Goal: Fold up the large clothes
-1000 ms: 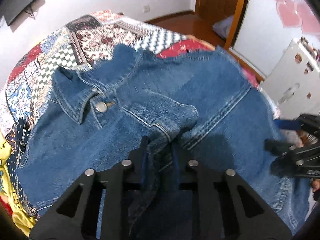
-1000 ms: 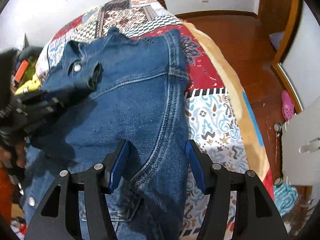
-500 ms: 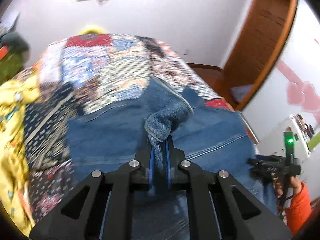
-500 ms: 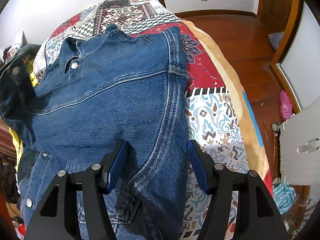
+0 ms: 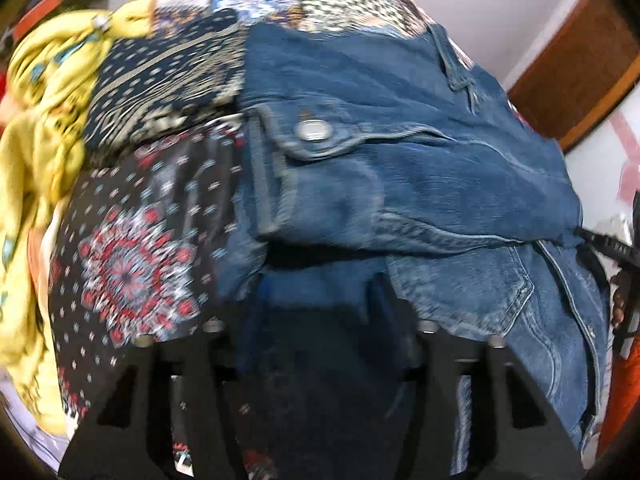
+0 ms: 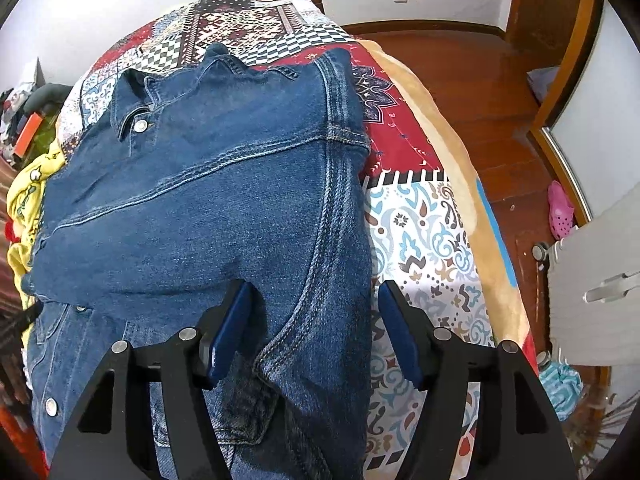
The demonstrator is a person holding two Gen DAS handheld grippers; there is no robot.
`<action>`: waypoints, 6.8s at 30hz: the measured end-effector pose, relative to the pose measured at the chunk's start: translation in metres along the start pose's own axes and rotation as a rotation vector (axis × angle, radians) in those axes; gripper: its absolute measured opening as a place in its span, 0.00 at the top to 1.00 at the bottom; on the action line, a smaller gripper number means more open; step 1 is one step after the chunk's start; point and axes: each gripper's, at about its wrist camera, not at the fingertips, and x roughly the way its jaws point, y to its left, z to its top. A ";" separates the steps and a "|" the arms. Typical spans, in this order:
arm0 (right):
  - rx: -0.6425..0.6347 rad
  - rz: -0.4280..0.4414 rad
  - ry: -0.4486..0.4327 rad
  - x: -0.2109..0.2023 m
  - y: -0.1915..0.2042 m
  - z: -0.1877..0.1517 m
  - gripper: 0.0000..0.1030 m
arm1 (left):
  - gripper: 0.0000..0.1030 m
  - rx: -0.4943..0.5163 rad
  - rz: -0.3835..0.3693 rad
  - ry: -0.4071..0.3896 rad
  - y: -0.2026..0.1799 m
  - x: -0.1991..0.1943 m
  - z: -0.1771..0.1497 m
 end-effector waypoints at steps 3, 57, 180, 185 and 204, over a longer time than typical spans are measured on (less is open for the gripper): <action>-0.017 -0.011 -0.002 -0.006 0.003 0.003 0.40 | 0.46 -0.011 0.022 -0.012 0.017 -0.016 0.004; -0.131 0.095 -0.356 -0.035 0.083 0.182 0.87 | 1.00 0.019 0.098 -0.377 0.040 -0.077 0.225; -0.293 0.058 -0.330 -0.076 0.072 0.086 0.40 | 0.10 0.204 0.108 -0.241 -0.060 -0.062 0.113; -0.334 0.113 -0.269 -0.054 0.090 0.058 0.38 | 0.10 0.250 0.082 -0.148 -0.082 -0.026 0.088; -0.427 0.052 -0.129 0.041 0.138 0.100 0.36 | 0.06 0.211 0.064 -0.051 -0.060 0.056 0.154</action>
